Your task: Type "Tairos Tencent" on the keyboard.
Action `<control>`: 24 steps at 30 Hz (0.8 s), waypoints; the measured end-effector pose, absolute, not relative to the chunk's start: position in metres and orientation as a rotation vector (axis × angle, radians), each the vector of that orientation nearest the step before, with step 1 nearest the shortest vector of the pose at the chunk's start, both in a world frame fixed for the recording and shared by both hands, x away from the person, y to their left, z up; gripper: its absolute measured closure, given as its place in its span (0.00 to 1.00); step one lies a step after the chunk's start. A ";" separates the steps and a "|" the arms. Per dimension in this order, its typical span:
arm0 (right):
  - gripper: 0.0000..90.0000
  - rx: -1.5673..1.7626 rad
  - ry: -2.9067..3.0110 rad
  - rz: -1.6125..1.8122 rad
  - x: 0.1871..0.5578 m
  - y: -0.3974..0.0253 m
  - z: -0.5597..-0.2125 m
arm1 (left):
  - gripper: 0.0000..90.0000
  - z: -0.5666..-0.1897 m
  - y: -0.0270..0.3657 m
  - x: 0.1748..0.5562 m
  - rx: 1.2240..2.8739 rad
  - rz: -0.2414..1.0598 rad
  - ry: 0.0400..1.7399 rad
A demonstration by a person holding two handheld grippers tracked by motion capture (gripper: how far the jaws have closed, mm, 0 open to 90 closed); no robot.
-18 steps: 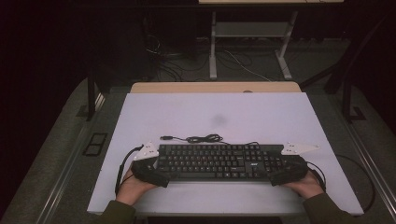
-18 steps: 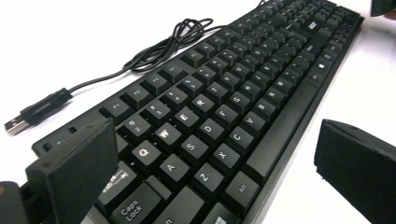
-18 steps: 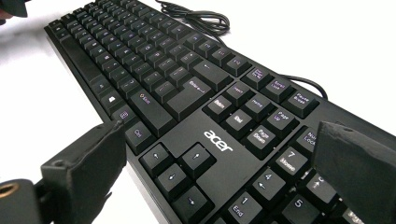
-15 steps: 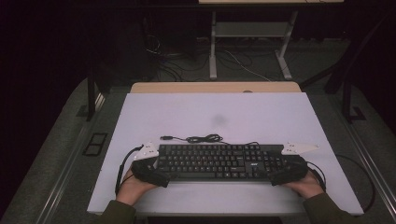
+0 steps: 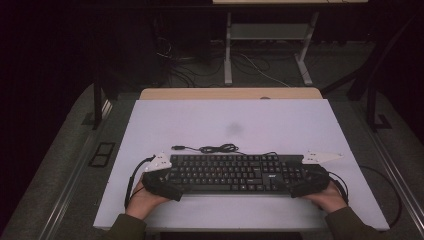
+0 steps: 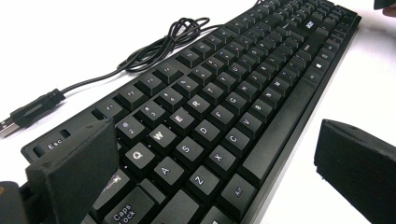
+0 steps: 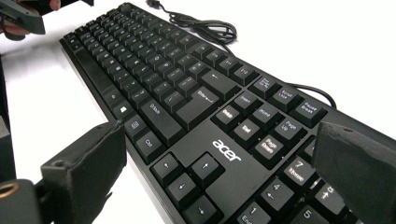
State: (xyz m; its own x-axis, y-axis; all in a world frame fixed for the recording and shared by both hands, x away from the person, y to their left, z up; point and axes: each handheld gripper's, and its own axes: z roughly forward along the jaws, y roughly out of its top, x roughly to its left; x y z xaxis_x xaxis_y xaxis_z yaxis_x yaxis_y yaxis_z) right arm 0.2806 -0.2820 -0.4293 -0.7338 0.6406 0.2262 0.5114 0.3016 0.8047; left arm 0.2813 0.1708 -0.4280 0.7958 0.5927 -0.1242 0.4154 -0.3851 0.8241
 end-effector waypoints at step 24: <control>0.04 1.052 2.417 1.471 0.288 -0.270 -0.424 | 0.00 -0.427 0.171 0.281 2.022 0.238 0.759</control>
State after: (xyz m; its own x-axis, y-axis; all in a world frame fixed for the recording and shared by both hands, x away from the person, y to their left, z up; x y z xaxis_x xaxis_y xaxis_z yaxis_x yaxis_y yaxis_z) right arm 0.2879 -0.2697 -0.4243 -0.7506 0.6154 0.2406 0.4964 0.2849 0.8200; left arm 0.2805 0.1713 -0.4272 0.7903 0.5991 -0.1281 0.4187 -0.3754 0.8269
